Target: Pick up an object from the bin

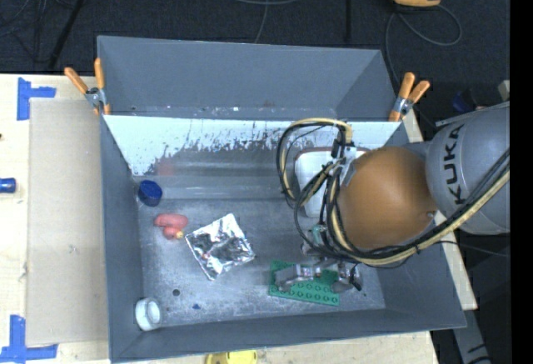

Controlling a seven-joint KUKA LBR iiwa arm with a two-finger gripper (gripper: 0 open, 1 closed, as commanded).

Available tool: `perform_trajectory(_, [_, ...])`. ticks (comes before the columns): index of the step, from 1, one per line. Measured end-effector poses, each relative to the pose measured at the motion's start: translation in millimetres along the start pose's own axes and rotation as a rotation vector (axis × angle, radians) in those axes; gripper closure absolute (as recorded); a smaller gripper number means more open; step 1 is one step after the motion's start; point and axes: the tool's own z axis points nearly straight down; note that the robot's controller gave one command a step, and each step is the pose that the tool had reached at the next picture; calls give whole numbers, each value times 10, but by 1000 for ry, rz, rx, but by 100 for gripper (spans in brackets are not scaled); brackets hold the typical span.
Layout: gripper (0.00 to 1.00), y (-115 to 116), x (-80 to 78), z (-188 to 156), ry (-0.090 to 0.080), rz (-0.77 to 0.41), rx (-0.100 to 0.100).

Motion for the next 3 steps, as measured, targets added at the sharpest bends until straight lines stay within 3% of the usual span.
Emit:
perform_trajectory(1, [0, 162, 277, -2, 2, 81, -2])
perform_trajectory(2, [100, 154, 270, -21, 3, 82, -2])
perform_trajectory(3, [100, 147, 254, -470, 2, 85, 1])
